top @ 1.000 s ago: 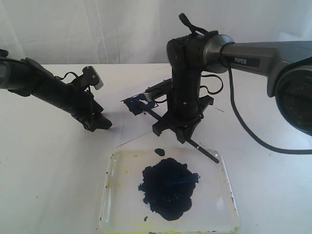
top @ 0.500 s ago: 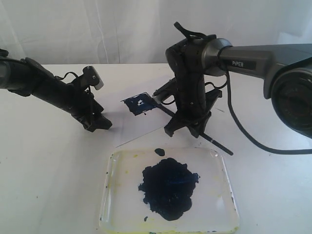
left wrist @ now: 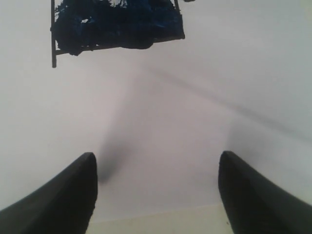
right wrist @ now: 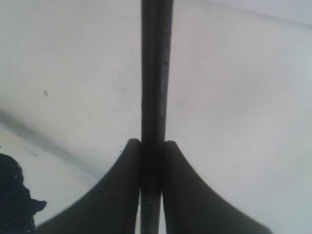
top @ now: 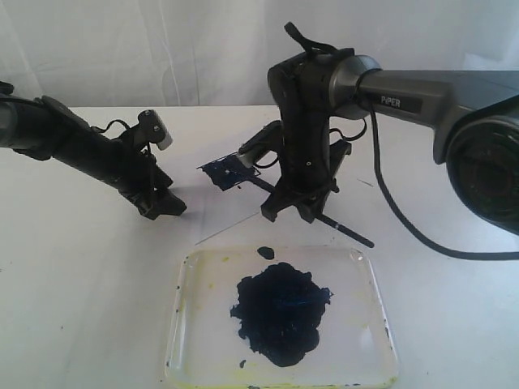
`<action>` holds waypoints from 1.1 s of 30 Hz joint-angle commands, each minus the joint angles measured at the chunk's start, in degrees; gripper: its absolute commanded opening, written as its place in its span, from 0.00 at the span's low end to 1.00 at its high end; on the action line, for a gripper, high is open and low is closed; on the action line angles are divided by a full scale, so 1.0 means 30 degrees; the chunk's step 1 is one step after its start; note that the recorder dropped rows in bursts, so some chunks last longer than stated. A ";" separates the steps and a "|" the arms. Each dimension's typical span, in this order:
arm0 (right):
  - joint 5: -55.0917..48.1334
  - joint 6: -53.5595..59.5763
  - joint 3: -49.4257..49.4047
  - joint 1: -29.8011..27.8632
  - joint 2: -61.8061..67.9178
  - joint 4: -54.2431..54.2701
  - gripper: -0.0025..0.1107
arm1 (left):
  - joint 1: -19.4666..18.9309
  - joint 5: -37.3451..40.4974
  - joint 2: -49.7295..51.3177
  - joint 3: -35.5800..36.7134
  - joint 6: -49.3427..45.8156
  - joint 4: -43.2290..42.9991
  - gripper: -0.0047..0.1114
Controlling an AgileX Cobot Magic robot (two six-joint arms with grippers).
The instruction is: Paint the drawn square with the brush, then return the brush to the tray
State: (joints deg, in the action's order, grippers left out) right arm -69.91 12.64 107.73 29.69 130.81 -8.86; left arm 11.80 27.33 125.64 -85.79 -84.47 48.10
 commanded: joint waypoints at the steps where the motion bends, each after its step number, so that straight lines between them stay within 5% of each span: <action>1: -0.0016 -0.0160 0.0892 0.0153 0.0034 0.0168 0.02 | 0.0094 0.0420 0.0589 0.0376 -0.0552 -0.1838 0.66; 33: -0.0016 0.0219 0.1584 0.0195 0.1536 -0.2876 0.02 | 0.0094 0.0372 0.0589 0.0376 -0.0601 -0.1838 0.66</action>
State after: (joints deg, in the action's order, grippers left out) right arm -69.81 11.61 112.98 30.30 135.66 -15.74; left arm 11.80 27.33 125.64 -85.79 -84.82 48.10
